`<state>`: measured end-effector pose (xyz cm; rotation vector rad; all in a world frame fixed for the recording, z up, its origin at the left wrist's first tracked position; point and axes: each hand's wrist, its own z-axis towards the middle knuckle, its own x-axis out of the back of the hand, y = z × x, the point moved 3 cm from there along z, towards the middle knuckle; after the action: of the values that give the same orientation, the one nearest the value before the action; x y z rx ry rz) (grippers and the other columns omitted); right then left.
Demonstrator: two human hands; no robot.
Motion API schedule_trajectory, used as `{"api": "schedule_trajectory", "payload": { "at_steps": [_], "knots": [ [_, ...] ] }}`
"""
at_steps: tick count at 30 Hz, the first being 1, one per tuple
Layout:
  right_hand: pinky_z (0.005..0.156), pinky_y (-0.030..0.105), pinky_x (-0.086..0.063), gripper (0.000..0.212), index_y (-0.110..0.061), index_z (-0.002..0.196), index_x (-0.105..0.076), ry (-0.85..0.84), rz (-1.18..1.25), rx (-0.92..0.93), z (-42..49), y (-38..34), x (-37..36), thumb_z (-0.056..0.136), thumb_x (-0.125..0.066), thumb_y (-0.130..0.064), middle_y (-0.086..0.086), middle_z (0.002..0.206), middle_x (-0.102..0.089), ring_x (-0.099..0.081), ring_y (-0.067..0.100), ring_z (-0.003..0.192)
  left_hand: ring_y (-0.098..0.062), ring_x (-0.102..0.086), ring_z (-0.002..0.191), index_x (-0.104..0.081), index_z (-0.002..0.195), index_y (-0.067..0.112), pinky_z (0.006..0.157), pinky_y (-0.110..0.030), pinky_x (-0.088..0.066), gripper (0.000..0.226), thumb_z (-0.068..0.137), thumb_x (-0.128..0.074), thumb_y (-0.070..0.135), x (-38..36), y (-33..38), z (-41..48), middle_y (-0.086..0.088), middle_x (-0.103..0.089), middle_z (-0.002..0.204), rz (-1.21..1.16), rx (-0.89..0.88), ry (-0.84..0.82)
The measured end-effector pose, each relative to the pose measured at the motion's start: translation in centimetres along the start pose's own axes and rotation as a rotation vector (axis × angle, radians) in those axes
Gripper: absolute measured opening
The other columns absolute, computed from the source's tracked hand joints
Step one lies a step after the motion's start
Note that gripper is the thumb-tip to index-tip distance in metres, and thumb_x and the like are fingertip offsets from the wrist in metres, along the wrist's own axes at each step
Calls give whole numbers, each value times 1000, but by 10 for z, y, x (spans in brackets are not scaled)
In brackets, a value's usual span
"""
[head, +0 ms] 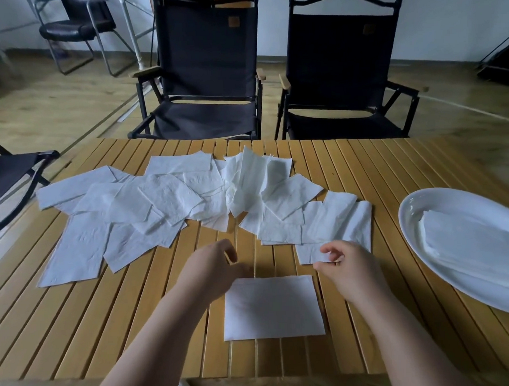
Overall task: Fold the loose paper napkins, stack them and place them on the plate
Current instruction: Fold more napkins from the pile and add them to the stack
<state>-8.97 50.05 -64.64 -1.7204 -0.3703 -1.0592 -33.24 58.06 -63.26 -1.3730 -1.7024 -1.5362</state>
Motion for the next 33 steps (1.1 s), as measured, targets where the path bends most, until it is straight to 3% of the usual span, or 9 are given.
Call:
{"api": "schedule_trajectory", "payload": {
  "at_steps": [5,11,14,19,23,26,29,31,33],
  "knots": [
    [72,23,-54,27,-26,110,-69,40,-26,66,7,-7,-22,85,-77,-33,-9,110,-59,-59,8,96,-9,-60,75,-60,105,25,69,-29,-57,21,92,-64,42,-4,3,5,7,-61,89,-45,-56,47],
    [69,23,-53,8,-24,96,-70,130,-169,149,11,-14,-19,95,-65,-30,-6,99,-60,-57,12,91,-6,-59,75,-62,111,25,55,-15,-40,18,94,-63,33,-4,-3,7,9,-63,97,-99,-82,81],
    [70,27,-55,4,-22,97,-62,226,-86,248,8,-19,-6,98,-59,-25,-7,92,-61,-59,10,85,-4,-58,78,-61,115,27,59,-16,-45,22,94,-64,31,-1,-3,7,12,-60,101,-137,-116,106],
    [54,9,-45,5,-18,102,-56,394,191,360,-4,-32,19,100,-55,-23,-5,90,-62,-58,-3,76,-5,-56,98,-55,131,33,71,-18,-45,41,91,-68,32,0,-2,9,11,-57,122,-231,-210,153],
    [54,10,-44,5,-18,97,-54,258,464,440,-14,-41,25,101,-53,-22,-15,106,-70,-63,6,70,-4,-50,117,-41,145,35,83,-21,-42,64,88,-70,37,0,2,9,12,-48,140,-347,-260,143],
    [50,14,-40,5,-23,92,-53,101,680,385,-23,-48,25,94,-52,-28,-26,79,-62,-53,7,58,-6,-45,129,-30,150,41,95,-28,-47,79,84,-74,42,0,4,8,15,-43,147,-454,-295,88],
    [66,23,-46,14,-28,91,-56,-4,798,252,-22,-46,18,84,-55,-40,-13,78,-56,-56,7,77,-5,-40,134,-25,150,49,96,-28,-49,95,74,-81,47,-1,9,5,18,-36,152,-563,-326,-41],
    [77,43,-47,20,-32,92,-58,-94,909,174,-21,-46,12,79,-60,-47,2,92,-60,-60,23,96,-2,-39,134,-20,149,53,101,-32,-49,103,67,-83,53,-5,13,2,22,-32,153,-574,-357,-130],
    [81,45,-51,18,-36,94,-61,-160,1005,113,-21,-49,9,79,-62,-46,6,110,-62,-60,27,109,-1,-40,133,-19,148,56,103,-33,-48,102,69,-83,55,-10,16,1,24,-31,153,-547,-364,-156]
  ]
}}
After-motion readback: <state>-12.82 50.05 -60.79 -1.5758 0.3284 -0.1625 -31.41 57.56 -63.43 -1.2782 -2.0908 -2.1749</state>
